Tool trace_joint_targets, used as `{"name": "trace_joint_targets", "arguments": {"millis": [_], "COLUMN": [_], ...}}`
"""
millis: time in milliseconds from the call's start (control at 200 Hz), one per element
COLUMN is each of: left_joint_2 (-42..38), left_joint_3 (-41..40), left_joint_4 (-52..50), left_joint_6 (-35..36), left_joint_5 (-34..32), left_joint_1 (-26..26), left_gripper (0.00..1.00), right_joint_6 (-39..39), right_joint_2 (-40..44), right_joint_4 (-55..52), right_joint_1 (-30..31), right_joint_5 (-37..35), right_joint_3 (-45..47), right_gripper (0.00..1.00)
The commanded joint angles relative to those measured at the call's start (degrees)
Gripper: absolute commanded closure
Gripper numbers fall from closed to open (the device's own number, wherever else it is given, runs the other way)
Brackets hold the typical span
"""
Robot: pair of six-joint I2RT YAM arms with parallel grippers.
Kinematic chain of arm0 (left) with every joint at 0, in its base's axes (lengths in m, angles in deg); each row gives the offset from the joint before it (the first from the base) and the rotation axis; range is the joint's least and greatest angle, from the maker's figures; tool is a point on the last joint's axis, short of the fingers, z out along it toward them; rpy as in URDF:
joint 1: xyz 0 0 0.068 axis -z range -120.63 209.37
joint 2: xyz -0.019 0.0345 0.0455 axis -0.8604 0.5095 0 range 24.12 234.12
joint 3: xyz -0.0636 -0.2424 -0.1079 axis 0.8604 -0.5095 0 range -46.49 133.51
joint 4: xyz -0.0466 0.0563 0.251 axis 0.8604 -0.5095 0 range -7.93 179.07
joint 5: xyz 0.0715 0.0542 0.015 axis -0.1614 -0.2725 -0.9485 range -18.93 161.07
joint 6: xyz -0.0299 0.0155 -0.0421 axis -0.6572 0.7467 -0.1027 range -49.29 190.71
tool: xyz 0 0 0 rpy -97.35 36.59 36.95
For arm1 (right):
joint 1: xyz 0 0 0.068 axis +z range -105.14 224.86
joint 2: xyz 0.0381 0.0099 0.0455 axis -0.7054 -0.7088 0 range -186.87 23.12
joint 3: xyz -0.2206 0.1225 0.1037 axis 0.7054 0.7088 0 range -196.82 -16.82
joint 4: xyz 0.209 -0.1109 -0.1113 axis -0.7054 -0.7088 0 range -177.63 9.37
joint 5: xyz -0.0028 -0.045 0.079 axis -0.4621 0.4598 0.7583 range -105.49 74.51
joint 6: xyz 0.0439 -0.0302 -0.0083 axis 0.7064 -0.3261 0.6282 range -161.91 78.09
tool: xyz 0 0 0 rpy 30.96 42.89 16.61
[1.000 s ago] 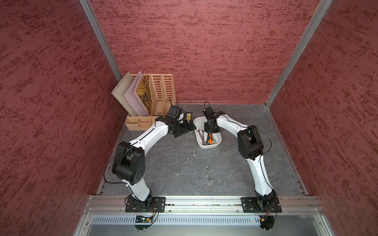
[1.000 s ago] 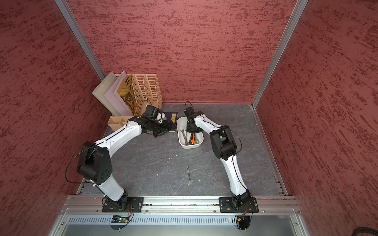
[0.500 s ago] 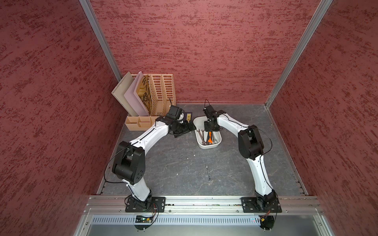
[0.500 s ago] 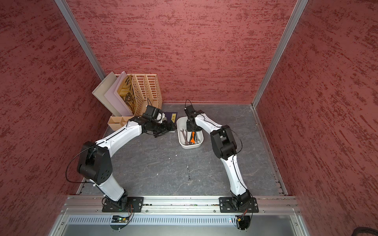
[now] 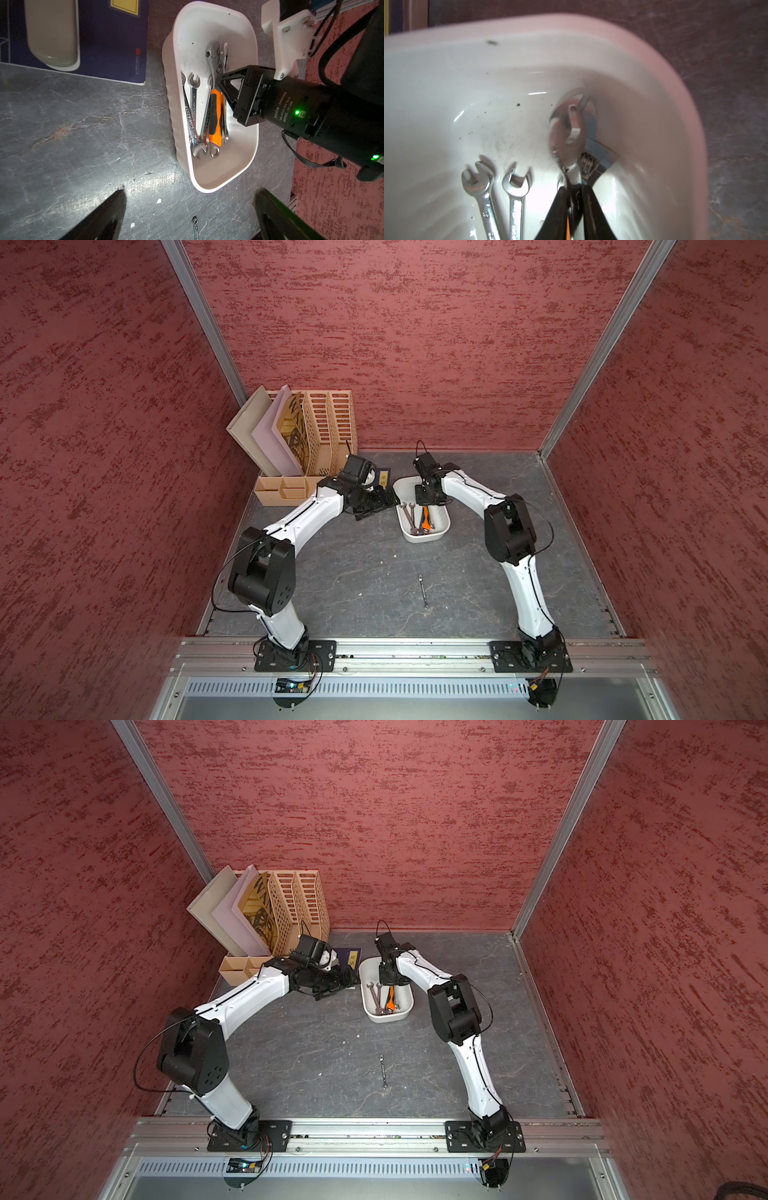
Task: Take out the wrench from the storage box
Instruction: Pick up the wrench from the storage box.
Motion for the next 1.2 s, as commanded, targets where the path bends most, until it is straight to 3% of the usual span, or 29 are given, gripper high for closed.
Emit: {"name": "trace_joint_targets", "arguments": {"millis": [0, 255, 736, 907, 1197], "left_joint_2": [1.08, 1.16, -1.18, -3.00, -6.45], "left_joint_3": [-0.48, -0.48, -0.39, -0.33, -0.31], "left_joint_4": [0.54, 0.50, -0.11, -0.53, -1.33], "left_joint_6": [0.46, 0.48, 1.08, 1.62, 2.85], "left_joint_5": [-0.06, -0.06, -2.45, -4.76, -9.34], "left_joint_1": [0.27, 0.35, 0.65, 2.04, 5.48], "left_gripper": [0.00, 0.00, 0.00, 0.00, 0.00], "right_joint_6": [0.42, 0.18, 0.57, 2.33, 9.12], "right_joint_2": [-0.68, -0.09, 10.21, 21.52, 45.26], "right_joint_4": [0.60, 0.21, -1.44, 2.08, 7.79], "right_joint_1": [-0.35, -0.33, -0.01, 1.85, 10.57], "right_joint_5": [-1.20, -2.46, -1.36, 0.01, 1.02], "right_joint_3": [-1.22, -0.92, -4.42, 7.57, 37.95], "right_gripper": [0.87, 1.00, 1.00, 1.00, 1.00]}}
